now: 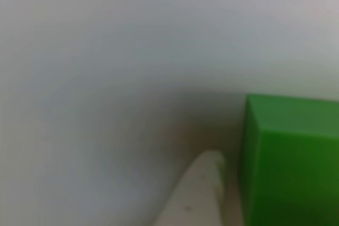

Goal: Pick up green cube and drop it in the blue box

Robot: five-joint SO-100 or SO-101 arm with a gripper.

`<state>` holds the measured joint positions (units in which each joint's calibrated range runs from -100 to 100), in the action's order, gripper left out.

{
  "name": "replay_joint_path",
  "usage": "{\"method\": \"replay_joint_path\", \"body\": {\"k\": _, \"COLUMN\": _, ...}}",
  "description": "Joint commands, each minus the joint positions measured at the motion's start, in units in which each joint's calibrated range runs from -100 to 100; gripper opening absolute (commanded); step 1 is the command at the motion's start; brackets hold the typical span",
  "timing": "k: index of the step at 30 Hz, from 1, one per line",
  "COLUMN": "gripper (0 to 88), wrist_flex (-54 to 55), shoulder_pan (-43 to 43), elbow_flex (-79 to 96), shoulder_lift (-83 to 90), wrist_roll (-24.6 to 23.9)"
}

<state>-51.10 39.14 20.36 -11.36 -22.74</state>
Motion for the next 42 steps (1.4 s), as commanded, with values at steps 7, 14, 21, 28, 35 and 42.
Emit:
{"method": "replay_joint_path", "body": {"k": 7, "gripper": 25.7, "wrist_flex": 3.03, "shoulder_pan": -0.59, "elbow_flex": -2.94, "shoulder_lift": -0.01, "wrist_roll": 0.05}}
{"method": "replay_joint_path", "body": {"k": 14, "gripper": 24.9, "wrist_flex": 2.87, "shoulder_pan": -0.59, "elbow_flex": -2.67, "shoulder_lift": 0.07, "wrist_roll": 0.05}}
{"method": "replay_joint_path", "body": {"k": 21, "gripper": 21.4, "wrist_flex": 2.71, "shoulder_pan": -0.59, "elbow_flex": -2.76, "shoulder_lift": 0.49, "wrist_roll": 0.05}}
{"method": "replay_joint_path", "body": {"k": 28, "gripper": 11.2, "wrist_flex": 2.30, "shoulder_pan": -0.59, "elbow_flex": -2.67, "shoulder_lift": 0.58, "wrist_roll": 0.05}}
{"method": "replay_joint_path", "body": {"k": 35, "gripper": 7.4, "wrist_flex": 2.22, "shoulder_pan": -0.59, "elbow_flex": -2.67, "shoulder_lift": 0.66, "wrist_roll": 0.05}}
{"method": "replay_joint_path", "body": {"k": 42, "gripper": 7.4, "wrist_flex": 2.14, "shoulder_pan": -0.59, "elbow_flex": -2.67, "shoulder_lift": 1.58, "wrist_roll": 0.05}}
